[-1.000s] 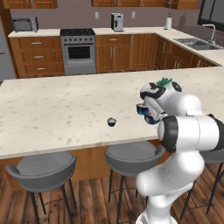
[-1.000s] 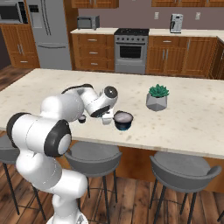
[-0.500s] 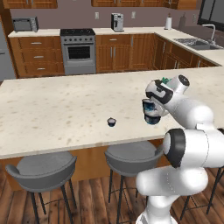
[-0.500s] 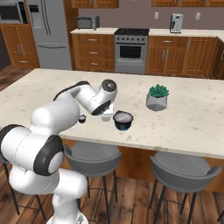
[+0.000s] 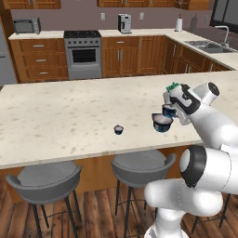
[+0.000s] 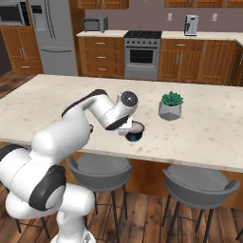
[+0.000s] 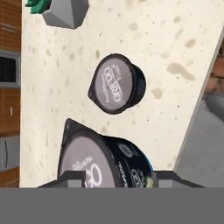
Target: Stack the yogurt containers by placing the smaller containers on top of the larger containers.
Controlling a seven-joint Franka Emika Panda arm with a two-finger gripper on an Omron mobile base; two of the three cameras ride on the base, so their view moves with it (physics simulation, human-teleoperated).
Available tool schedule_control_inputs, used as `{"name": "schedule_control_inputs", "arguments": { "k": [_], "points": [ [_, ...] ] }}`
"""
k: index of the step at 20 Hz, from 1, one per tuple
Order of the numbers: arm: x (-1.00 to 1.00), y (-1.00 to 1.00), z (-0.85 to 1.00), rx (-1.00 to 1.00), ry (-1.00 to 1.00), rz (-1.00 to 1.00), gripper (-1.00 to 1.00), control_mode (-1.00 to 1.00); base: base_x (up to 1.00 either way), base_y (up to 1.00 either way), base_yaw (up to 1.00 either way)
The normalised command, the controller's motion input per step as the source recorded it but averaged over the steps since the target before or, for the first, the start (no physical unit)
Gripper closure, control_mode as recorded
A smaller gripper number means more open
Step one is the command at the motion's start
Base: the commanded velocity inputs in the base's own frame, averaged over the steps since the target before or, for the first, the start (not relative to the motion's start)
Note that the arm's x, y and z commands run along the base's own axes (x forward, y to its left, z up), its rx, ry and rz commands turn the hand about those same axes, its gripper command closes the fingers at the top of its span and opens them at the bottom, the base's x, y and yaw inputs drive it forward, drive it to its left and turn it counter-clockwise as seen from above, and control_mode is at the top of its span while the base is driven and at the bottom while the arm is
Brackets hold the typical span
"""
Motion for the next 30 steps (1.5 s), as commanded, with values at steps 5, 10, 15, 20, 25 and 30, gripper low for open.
{"name": "schedule_control_inputs", "arguments": {
  "k": [5, 10, 15, 20, 25, 30],
  "points": [
    [0.00, 0.00, -0.04, 0.00, -0.12, 0.00, 1.00, -1.00, 0.00, 0.00, 0.00],
    [0.11, -0.02, -0.24, 0.00, -0.04, 0.02, 1.00, -1.00, 0.00, 0.00, 0.00],
    [0.14, -0.24, -0.25, 0.00, -0.02, 0.05, 1.00, -1.00, 0.00, 0.00, 0.00],
    [0.45, -0.32, 0.00, 0.00, 0.00, 0.06, 1.00, -1.00, 0.00, 0.00, 0.00],
    [0.54, -0.25, 0.00, 0.00, 0.00, 0.05, 1.00, -1.00, 0.00, 0.00, 0.00],
    [0.10, -0.14, -0.05, 0.00, 0.00, 0.07, 1.00, -1.00, 0.00, 0.00, 0.00]
  ]
}}
